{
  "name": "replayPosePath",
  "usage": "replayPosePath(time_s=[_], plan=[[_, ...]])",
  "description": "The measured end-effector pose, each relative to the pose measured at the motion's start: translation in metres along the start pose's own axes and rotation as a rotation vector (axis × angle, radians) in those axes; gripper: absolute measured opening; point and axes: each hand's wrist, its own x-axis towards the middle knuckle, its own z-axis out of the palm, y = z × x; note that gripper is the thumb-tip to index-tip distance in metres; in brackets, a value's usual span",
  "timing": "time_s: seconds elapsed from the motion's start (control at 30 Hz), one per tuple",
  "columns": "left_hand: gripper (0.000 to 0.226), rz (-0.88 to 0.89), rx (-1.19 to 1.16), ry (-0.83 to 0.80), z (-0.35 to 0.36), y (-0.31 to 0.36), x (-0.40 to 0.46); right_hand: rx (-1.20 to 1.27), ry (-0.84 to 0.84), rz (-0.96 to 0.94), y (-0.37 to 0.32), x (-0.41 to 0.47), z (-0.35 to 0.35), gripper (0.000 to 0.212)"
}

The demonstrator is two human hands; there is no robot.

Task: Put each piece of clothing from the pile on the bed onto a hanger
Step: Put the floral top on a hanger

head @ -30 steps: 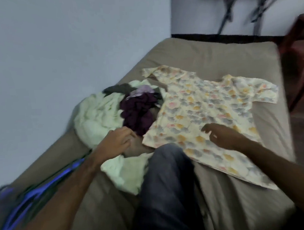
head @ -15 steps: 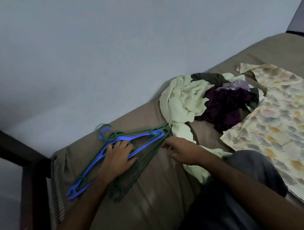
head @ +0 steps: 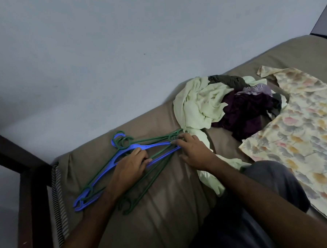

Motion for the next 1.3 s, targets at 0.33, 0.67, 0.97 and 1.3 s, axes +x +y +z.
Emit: replayPosePath(time_s=[0.33, 0.67, 0.97, 1.3], plan=[[0.040, 0.391, 0.225, 0.268, -0.055, 0.054, 0.068, -0.173, 0.208, -0.137, 0.021, -0.009, -0.077, 0.047], [0.047, 0.458, -0.123, 0.180, -0.091, 0.203, 0.205, -0.160, 0.631, -0.017, 0.144, -0.135, -0.209, 0.034], [0.027, 0.321, -0.308, -0.303, 0.018, 0.333, 0.303, -0.193, 0.758, 0.358, 0.249, -0.283, -0.198, 0.016], [0.022, 0.918, 0.054, -0.428, 0.137, 0.540, 0.434, 0.506, 0.808, 0.668, 0.445, -0.305, -0.284, 0.054]])
